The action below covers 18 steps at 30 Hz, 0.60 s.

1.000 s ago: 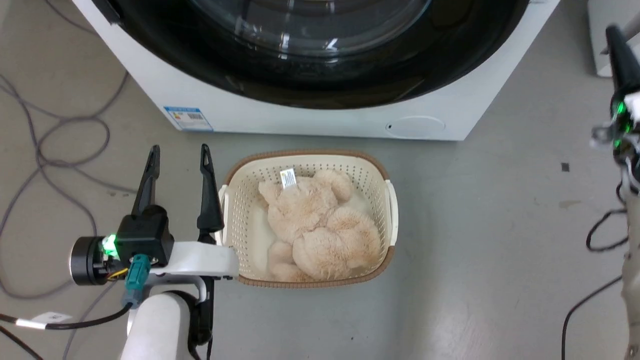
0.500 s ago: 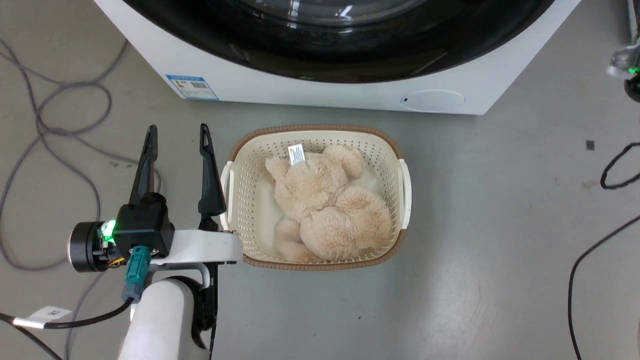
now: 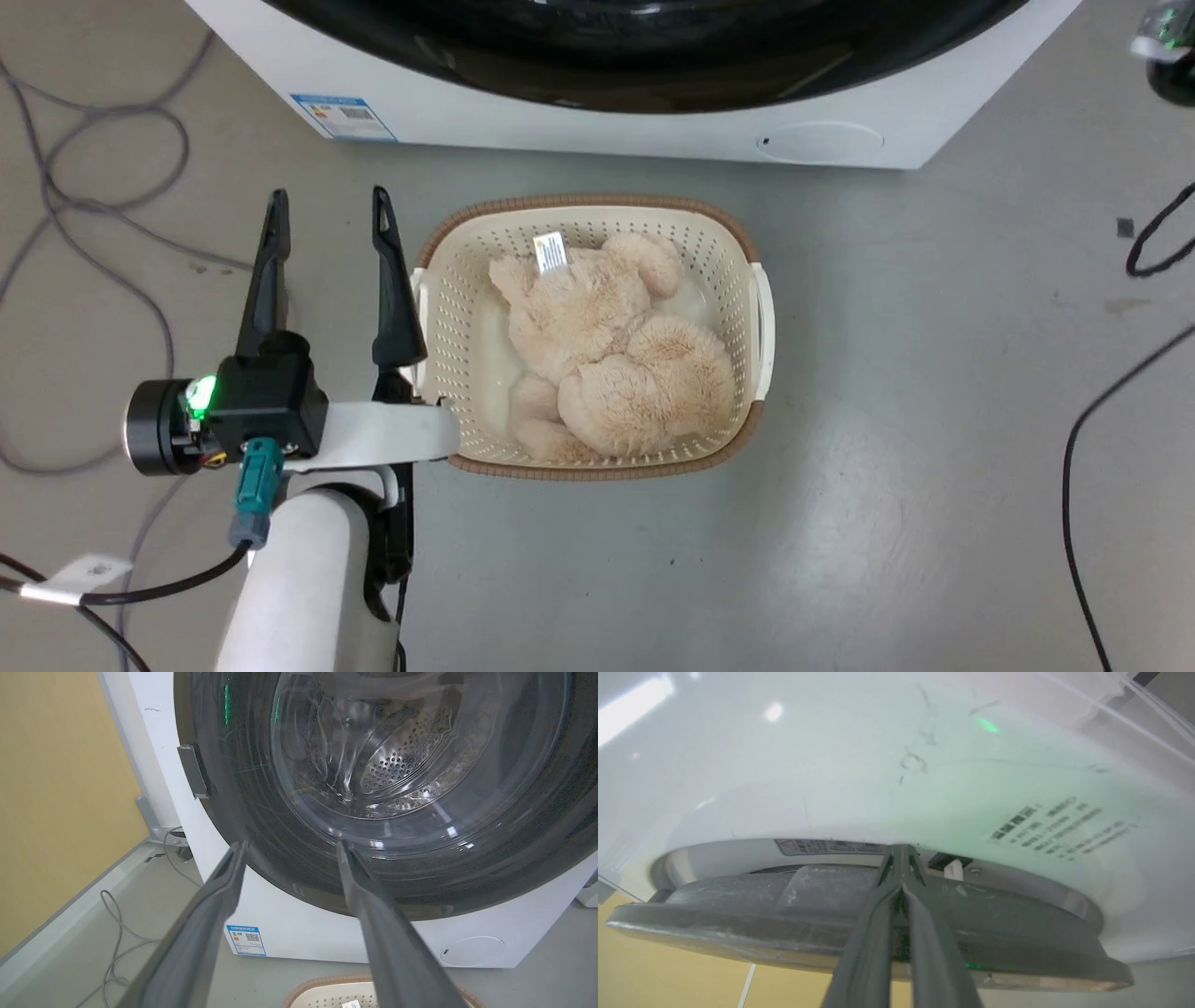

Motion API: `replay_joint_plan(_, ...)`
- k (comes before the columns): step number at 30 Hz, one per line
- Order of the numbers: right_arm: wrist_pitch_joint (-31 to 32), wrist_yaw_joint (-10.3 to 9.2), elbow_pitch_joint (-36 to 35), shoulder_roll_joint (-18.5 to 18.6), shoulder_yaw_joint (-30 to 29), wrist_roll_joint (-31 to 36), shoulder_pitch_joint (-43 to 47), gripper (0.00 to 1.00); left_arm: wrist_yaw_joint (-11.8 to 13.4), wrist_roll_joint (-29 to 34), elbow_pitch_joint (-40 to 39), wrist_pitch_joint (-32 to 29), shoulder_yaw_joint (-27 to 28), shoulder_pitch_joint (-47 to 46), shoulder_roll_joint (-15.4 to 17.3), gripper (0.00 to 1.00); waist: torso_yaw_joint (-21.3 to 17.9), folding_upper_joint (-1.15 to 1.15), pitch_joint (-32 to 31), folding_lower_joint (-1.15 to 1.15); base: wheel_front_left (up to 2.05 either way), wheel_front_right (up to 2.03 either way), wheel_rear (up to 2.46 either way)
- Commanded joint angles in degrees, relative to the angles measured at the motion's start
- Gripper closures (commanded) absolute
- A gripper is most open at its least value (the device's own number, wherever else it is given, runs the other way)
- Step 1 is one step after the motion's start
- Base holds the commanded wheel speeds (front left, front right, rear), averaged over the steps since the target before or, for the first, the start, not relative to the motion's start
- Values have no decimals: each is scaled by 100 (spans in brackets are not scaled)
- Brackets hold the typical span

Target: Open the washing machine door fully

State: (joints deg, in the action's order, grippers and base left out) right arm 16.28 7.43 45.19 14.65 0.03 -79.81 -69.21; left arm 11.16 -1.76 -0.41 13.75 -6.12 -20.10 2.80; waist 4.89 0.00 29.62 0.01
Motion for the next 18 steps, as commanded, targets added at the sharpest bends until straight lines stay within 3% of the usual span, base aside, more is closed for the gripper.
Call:
replay_joint_plan(1,156,6,47,1,89,-210,-243,100,59,-19,5,61,-16,-153,8,0,-2,0,65,-1,0,0,0)
replay_joint_plan(7,783,6,95,73,297,-646,-357,100,108,-36,66,125,-48,-193,8,0,-21,0,49,-1,0,0,0)
replay_joint_plan(18,1358,6,-266,97,623,-664,89,100,88,4,122,125,1,-54,8,0,-155,0,-260,-1,0,0,0)
